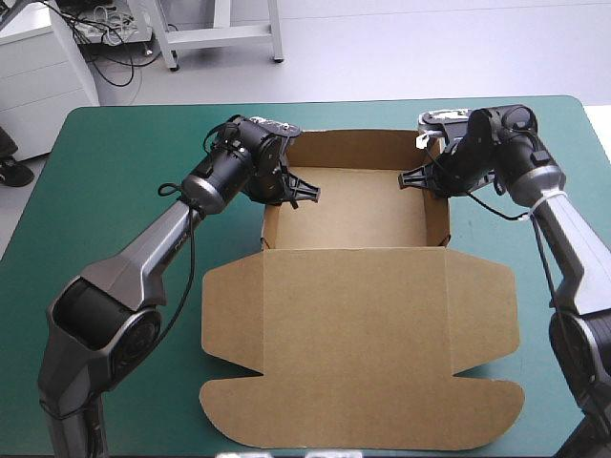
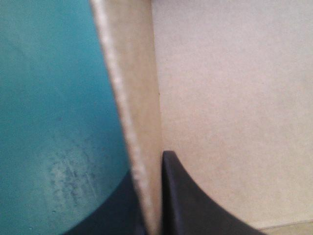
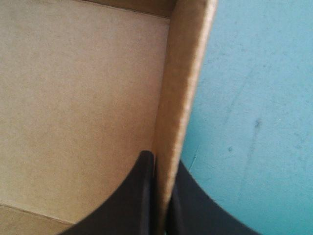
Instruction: Fold the box
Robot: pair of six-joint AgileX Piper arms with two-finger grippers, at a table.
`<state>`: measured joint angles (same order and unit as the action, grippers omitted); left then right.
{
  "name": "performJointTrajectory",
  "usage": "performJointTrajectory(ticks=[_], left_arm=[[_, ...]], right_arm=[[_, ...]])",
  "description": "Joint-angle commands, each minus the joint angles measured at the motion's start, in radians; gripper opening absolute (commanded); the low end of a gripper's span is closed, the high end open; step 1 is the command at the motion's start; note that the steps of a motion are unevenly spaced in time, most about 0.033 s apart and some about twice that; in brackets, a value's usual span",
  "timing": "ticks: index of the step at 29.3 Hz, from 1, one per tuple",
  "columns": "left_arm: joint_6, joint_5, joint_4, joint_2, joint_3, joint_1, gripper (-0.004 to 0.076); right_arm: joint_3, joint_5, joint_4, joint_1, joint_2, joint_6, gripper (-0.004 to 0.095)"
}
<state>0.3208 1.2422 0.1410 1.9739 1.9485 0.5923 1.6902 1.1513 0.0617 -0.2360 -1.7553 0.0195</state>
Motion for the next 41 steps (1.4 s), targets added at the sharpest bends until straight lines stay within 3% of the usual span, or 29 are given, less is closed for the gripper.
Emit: performJointTrajectory(ticks=[1,14,23,25,27,30,34,37,41], left_arm=[[-0.103,-0.041,-0.090,-0.009,0.036,-0.039,-0.0008],[-0.124,-0.050,-0.109,0.056,0.034,-0.063,-0.0009],[-0.129,0.011,-0.130,0.098,0.034,-0.067,-0.0007],[-0.138,0.021,-0.141,0.098,0.034,-0.067,0.0017],[-0.146,0.039,-0.162,0.098,0.034,-0.067,0.0109],[-0.146,0.055,-0.156,0.098,0.034,-0.067,0.0326],[-0.091,0.053,-0.153,0.086,0.043,-0.067,0.0551],[-0.083,0.056,-0.153,0.081,0.072,-0.067,0.0590],[-0.083,0.056,-0.156,0.067,0.097,-0.067,0.0590]], right_arm=[[0.029,0.012,0.071,-0.006,0.022,-0.068,-0.0018],[0.029,-0.005,0.073,-0.006,-0.081,-0.066,-0.0018],[0.029,0.021,0.073,-0.006,-0.115,-0.068,-0.0018],[0.029,0.037,0.071,-0.006,-0.123,-0.067,-0.0017],[0.029,0.065,0.069,-0.006,-0.128,-0.067,0.0001],[0.029,0.094,0.068,-0.006,-0.128,-0.067,0.0122],[0.031,0.096,0.082,-0.006,-0.116,-0.067,0.0422],[0.033,0.096,0.082,-0.006,-0.107,-0.067,0.0648],[0.033,0.096,0.082,-0.006,-0.095,-0.053,0.0814]])
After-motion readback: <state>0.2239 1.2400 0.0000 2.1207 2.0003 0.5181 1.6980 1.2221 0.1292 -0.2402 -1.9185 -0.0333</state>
